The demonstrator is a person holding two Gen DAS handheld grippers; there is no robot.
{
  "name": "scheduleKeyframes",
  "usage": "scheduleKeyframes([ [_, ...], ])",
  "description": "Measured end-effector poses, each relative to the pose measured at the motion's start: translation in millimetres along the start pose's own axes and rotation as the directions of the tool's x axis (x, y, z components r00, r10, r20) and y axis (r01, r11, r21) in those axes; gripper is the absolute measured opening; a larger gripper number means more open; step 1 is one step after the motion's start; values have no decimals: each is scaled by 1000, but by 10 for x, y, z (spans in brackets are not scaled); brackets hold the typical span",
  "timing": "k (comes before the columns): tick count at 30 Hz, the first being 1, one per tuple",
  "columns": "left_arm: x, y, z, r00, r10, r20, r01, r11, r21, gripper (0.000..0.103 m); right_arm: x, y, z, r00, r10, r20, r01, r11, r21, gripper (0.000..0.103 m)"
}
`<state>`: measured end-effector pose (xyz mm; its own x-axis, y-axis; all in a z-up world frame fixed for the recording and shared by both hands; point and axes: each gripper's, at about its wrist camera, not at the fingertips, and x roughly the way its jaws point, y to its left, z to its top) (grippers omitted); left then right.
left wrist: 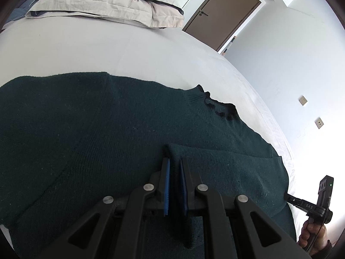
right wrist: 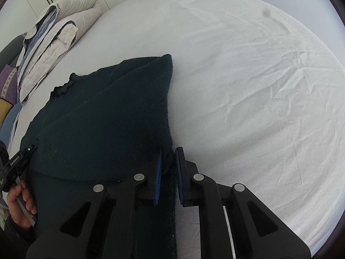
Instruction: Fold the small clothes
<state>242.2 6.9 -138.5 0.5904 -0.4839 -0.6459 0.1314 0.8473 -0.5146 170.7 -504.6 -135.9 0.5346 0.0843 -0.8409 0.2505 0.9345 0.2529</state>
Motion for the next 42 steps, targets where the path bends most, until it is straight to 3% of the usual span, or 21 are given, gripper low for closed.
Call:
scheduleKeyframes([
  [2, -13, 17, -1, 1000, -11, 4, 11, 1000, -5, 12, -63, -69, 13, 999, 46, 3, -46, 999, 21, 13],
  [4, -20, 32, -3, 1000, -17, 7, 17, 1000, -9, 12, -215, -86, 44, 999, 28, 23, -29, 998, 54, 15],
  [7, -23, 39, -4, 1000, -18, 8, 18, 1000, -10, 12, -554, -27, 136, 988, -13, 156, -1, 996, 86, 19],
  [9, -22, 38, -4, 1000, -16, 7, 16, 1000, -8, 12, -623, 113, 223, 978, 32, 206, -44, 998, 54, 19],
  [12, -26, 42, -6, 1000, -14, 10, 14, 1000, -5, 12, -368, 354, 303, 989, 51, 142, -49, 999, -14, 19],
  [14, -24, 50, -3, 1000, -17, 11, 17, 1000, -6, 12, 42, 395, 281, 1000, -6, 16, 7, 1000, -23, 19],
  [15, -23, 56, -2, 1000, -21, 10, 21, 1000, -9, 13, 189, 356, 251, 1000, -12, -3, 12, 1000, -17, 19],
  [16, -20, 72, 4, 1000, -28, 7, 28, 999, -16, 13, 148, 336, 220, 998, 10, 65, -9, 1000, -16, 19],
  [20, -90, 210, 96, 994, -107, -12, 104, 988, -118, 16, -133, 381, 194, 992, -5, 126, 0, 999, 38, 19],
  [21, -182, 239, 109, 995, -102, 1, 101, 985, -141, 20, -281, 443, 172, 985, -10, 174, 6, 1000, 26, 19],
  [22, -315, 269, 115, 994, -102, 30, 106, 982, -156, 31, -451, 536, 144, 973, -17, 230, 17, 1000, -2, 19],
  [23, -477, 310, 117, 992, -109, 62, 118, 978, -170, 44, -623, 638, 109, 956, -24, 292, 36, 999, -36, 19],
  [25, -854, 457, 91, 985, -117, 126, 140, 972, -188, 56, -955, 871, 17, 914, -30, 404, 76, 992, -97, 23],
  [27, -1215, 704, 16, 982, -88, 167, 127, 963, -237, 63, -1202, 1112, -67, 875, -25, 483, 104, 985, -138, 65],
  [28, -1409, 884, -40, 978, -77, 192, 129, 952, -276, 66, -1304, 1220, -114, 856, -7, 517, 101, 983, -155, 103],
  [29, -1603, 1084, -108, 976, -56, 213, 125, 938, -325, 67, -1396, 1317, -167, 836, 24, 548, 83, 982, -171, 103],
  [30, -1786, 1288, -175, 972, -32, 231, 119, 921, -372, 67, -1455, 1421, -204, 833, 65, 550, 53, 979, -196, 103],
  [34, -2465, 2178, -510, 949, 115, 293, 84, 804, -588, 71, -1529, 1803, -311, 860, 166, 483, -66, 974, -217, 103],
  [38, -2952, 2808, -772, 904, 251, 347, 91, 678, -729, 71, -1496, 2176, -493, 875, 271, 401, -199, 956, -214, 103],
  [42, -2986, 3159, -722, 886, 257, 386, 167, 600, -783, 71, -1414, 2505, -674, 883, 328, 336, -259, 937, -234, 103],
])
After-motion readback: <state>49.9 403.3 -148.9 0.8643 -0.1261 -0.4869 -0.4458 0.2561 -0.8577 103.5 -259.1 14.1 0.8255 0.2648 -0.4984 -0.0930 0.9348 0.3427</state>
